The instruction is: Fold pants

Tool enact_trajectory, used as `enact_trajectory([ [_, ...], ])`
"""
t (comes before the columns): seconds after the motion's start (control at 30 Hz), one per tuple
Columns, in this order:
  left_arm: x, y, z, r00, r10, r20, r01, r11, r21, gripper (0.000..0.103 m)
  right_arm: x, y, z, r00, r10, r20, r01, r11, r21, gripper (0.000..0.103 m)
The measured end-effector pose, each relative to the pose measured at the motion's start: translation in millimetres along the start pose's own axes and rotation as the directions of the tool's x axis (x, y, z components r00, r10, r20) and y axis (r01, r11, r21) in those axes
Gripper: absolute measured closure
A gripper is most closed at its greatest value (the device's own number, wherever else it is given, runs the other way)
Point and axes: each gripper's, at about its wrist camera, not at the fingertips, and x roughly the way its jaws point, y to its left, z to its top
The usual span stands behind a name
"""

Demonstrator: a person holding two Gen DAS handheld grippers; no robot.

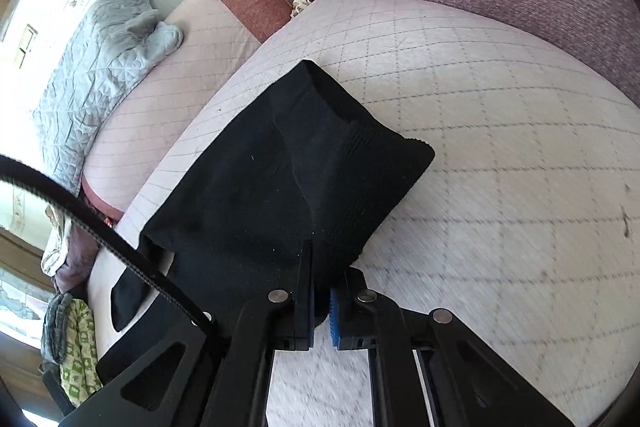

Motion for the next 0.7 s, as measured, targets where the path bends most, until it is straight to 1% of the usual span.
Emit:
enact_trajectory([
  [0.07, -7.3, 6.2, -0.8, 0.999, -0.038, -0.005, 0.038, 0.999, -0.03, 0.096, -9.1, -5.7, -3.4, 1.0, 0.005, 0.003, -0.005, 1.0, 0.001, 0.098],
  [0.13, -12.3, 10.7, -0.4, 0.998, -0.055, -0.013, 0.055, 0.998, -0.039, 0.096, -18.6, -11.8, -4.8, 1.0, 0.005, 0.014, -0.005, 1.0, 0.007, 0.098],
  [0.2, -12.4, 13.3, -4.5, 0.996, -0.076, -0.041, 0.074, 0.996, -0.05, 0.096, -23.8, -19.1, -4.7, 1.0, 0.006, 0.011, -0.007, 1.0, 0.016, 0.098],
  [0.27, -7.7, 14.7, -9.3, 0.995, -0.064, -0.076, 0.061, 0.997, -0.04, 0.095, -24.5, -28.5, -5.6, 1.0, 0.005, -0.009, -0.005, 1.0, 0.023, 0.098],
  [0.33, -1.1, 16.4, -17.1, 0.996, -0.022, -0.085, 0.022, 1.0, -0.004, 0.092, -19.2, -38.9, -8.3, 0.999, 0.003, -0.051, -0.001, 1.0, 0.029, 0.096],
  [0.37, -0.6, 18.5, -21.3, 0.997, -0.015, -0.081, 0.016, 1.0, 0.011, 0.092, -19.0, -43.4, -9.6, 0.998, -0.01, -0.056, 0.012, 0.999, 0.036, 0.094],
  [0.4, -2.0, 21.5, -24.1, 0.997, -0.011, -0.078, 0.012, 1.0, 0.016, 0.092, -20.6, -50.5, -10.6, 0.998, -0.016, -0.059, 0.019, 0.999, 0.045, 0.088],
  [0.47, -7.3, 28.0, -27.3, 0.998, 0.002, -0.07, 0.0, 1.0, 0.022, 0.092, -28.3, -63.4, -11.4, 0.998, -0.016, -0.056, 0.019, 0.998, 0.061, 0.086],
  [0.5, -14.0, 32.9, -27.2, 0.999, 0.013, -0.051, -0.012, 1.0, 0.025, 0.092, -34.9, -68.2, -10.8, 0.999, -0.028, -0.046, 0.031, 0.998, 0.059, 0.086],
  [0.53, -18.8, 35.5, -26.4, 0.999, 0.019, -0.036, -0.018, 0.999, 0.026, 0.092, -42.5, -70.4, -9.3, 0.998, -0.052, -0.032, 0.053, 0.998, 0.04, 0.086],
  [0.6, -30.5, 38.9, -20.9, 0.999, 0.041, 0.003, -0.041, 0.999, 0.036, 0.092, -57.1, -69.6, -5.7, 0.997, -0.073, -0.002, 0.073, 0.997, -0.005, 0.083],
  [0.67, -39.0, 38.3, -15.2, 0.998, 0.055, 0.036, -0.056, 0.998, 0.042, 0.092, -72.4, -63.2, -1.3, 0.997, -0.073, 0.038, 0.074, 0.996, -0.048, 0.083],
  [0.7, -43.5, 36.8, -8.7, 0.997, 0.054, 0.059, -0.057, 0.998, 0.041, 0.089, -80.8, -55.9, 1.2, 0.995, -0.069, 0.07, 0.075, 0.994, -0.085, 0.079],
])
